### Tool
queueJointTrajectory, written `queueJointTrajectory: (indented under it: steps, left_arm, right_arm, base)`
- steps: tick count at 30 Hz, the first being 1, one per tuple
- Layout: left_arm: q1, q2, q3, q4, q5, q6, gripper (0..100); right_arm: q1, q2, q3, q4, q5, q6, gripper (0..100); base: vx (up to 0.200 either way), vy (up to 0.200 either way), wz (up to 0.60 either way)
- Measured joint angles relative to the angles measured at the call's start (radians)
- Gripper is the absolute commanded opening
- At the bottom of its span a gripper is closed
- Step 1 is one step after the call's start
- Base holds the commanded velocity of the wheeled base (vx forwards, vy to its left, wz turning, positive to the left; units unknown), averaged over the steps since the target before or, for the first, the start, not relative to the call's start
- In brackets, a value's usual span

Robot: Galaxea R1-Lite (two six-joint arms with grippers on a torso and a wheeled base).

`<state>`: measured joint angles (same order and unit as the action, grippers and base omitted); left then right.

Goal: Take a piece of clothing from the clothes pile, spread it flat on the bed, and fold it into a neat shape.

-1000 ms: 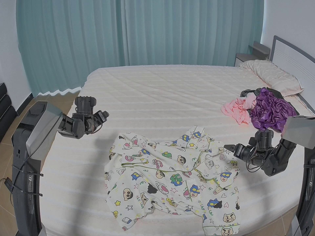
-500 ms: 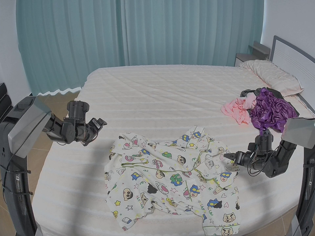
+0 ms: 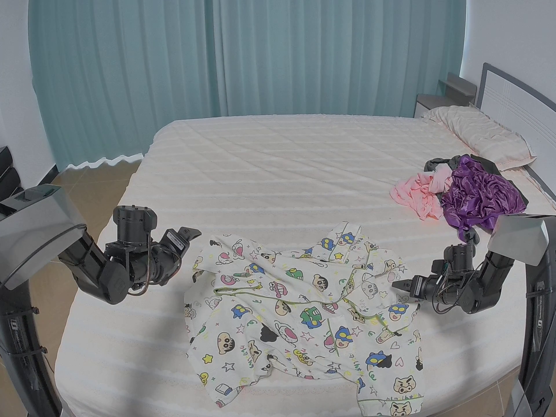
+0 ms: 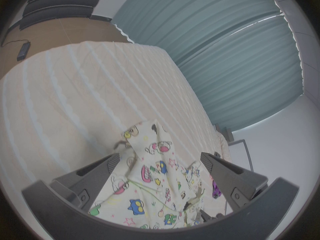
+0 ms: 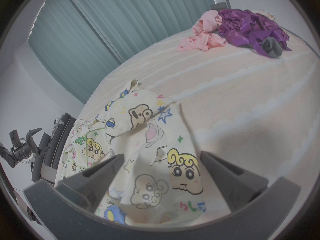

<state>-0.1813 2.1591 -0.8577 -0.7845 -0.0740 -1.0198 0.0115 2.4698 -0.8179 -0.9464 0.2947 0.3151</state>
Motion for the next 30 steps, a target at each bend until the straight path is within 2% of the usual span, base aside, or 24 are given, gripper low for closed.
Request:
queueJointTrajectory:
  steps: [11, 18, 30]
  left_arm:
    - [-0.018, 0.008, 0.07, -0.049, -0.02, -0.008, 100]
    - [-0.018, 0.022, 0.108, -0.102, -0.021, -0.006, 100]
    - [-0.021, 0.047, 0.116, -0.106, -0.023, -0.004, 100]
  right_arm:
    - [-0.037, 0.024, -0.049, 0.029, -0.032, 0.011, 0]
    - [-0.097, -0.019, -0.051, 0.035, -0.055, 0.072, 0]
    - [-0.151, -0.039, -0.082, 0.05, -0.12, 0.073, 0]
  base:
    - [0.0, 0.0, 0.0]
    - [0.0, 0.0, 0.0]
    - [0.0, 0.0, 0.0]
